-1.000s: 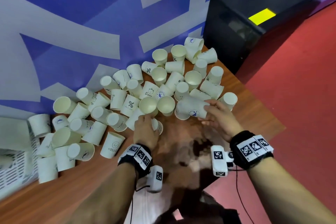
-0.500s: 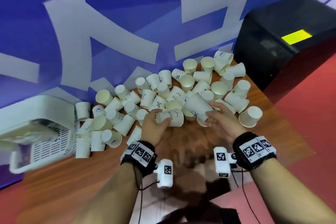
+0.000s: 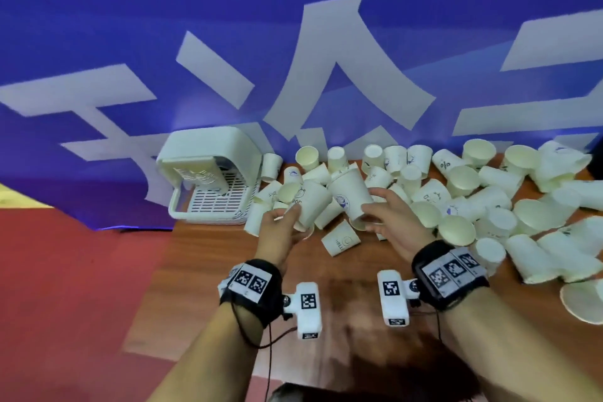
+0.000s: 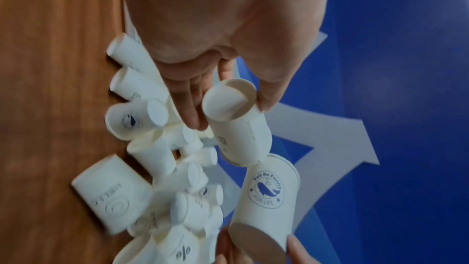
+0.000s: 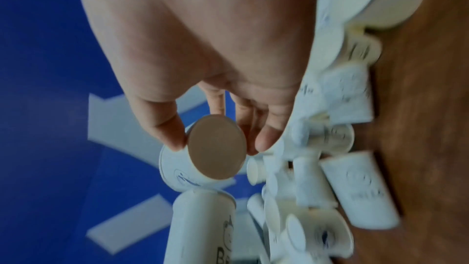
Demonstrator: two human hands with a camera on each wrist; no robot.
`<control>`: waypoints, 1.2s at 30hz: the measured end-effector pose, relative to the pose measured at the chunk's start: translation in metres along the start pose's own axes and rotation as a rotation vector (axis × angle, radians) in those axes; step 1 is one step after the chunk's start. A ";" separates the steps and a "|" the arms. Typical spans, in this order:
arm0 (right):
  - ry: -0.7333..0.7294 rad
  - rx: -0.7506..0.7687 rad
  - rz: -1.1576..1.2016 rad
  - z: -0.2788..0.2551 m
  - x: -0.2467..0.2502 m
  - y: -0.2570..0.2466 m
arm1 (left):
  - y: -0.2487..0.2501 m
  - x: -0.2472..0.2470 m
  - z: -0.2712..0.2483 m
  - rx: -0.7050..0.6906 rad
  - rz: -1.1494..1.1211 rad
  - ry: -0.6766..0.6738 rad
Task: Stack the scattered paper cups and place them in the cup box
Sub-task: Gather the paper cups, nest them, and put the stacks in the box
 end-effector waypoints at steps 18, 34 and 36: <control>-0.279 0.010 -0.403 0.055 -0.185 -0.001 | 0.037 0.146 0.029 -0.010 0.173 -0.013; -0.132 0.154 -0.621 0.126 -0.273 0.014 | 0.065 0.216 0.143 -0.066 0.225 -0.037; -0.106 0.163 -0.631 0.135 -0.285 0.015 | 0.068 0.226 0.155 -0.081 0.235 -0.043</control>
Point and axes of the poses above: each hand's wrist, its own z-axis towards the middle knuckle, its own x-axis out of the back of the hand, y = z × x, the point moved 1 cm from there along z, towards the middle knuckle, and after that the axes turned 1 degree about -x, right-handed, at the moved point
